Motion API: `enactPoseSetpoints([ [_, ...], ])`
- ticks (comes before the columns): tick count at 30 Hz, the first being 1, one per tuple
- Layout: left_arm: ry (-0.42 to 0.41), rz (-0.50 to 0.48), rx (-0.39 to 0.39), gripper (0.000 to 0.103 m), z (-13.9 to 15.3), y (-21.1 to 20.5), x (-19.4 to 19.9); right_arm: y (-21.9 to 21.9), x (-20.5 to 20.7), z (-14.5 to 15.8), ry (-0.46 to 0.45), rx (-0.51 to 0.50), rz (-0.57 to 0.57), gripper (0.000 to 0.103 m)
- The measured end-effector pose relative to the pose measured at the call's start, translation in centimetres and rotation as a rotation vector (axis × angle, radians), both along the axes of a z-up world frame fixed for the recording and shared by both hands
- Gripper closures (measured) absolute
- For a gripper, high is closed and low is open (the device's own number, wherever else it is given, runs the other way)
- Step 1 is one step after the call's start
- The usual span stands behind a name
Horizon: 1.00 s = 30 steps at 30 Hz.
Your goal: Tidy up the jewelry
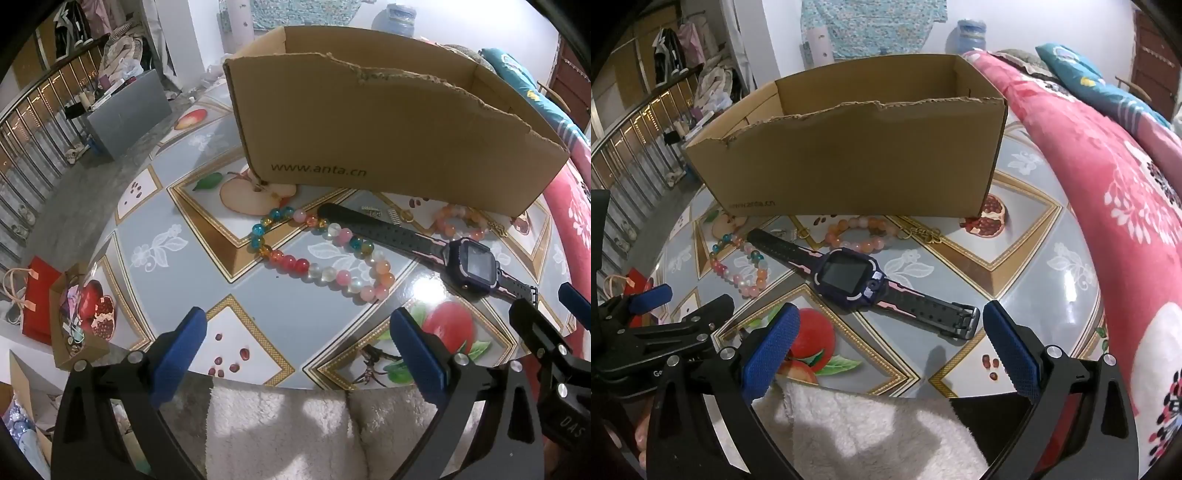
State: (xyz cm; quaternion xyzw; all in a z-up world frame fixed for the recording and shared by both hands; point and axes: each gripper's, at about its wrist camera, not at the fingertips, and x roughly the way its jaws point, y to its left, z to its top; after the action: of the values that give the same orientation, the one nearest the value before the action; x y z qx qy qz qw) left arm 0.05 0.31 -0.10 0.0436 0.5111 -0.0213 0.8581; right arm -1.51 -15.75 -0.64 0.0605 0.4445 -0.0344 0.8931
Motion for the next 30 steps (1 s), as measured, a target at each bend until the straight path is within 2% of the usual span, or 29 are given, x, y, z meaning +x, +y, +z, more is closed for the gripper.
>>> enactPoseSetpoints([
  [30, -0.002, -0.002, 0.001, 0.006, 0.01, -0.02, -0.21, 0.42, 0.22, -0.14, 0.004, -0.011, 0.007, 0.008],
])
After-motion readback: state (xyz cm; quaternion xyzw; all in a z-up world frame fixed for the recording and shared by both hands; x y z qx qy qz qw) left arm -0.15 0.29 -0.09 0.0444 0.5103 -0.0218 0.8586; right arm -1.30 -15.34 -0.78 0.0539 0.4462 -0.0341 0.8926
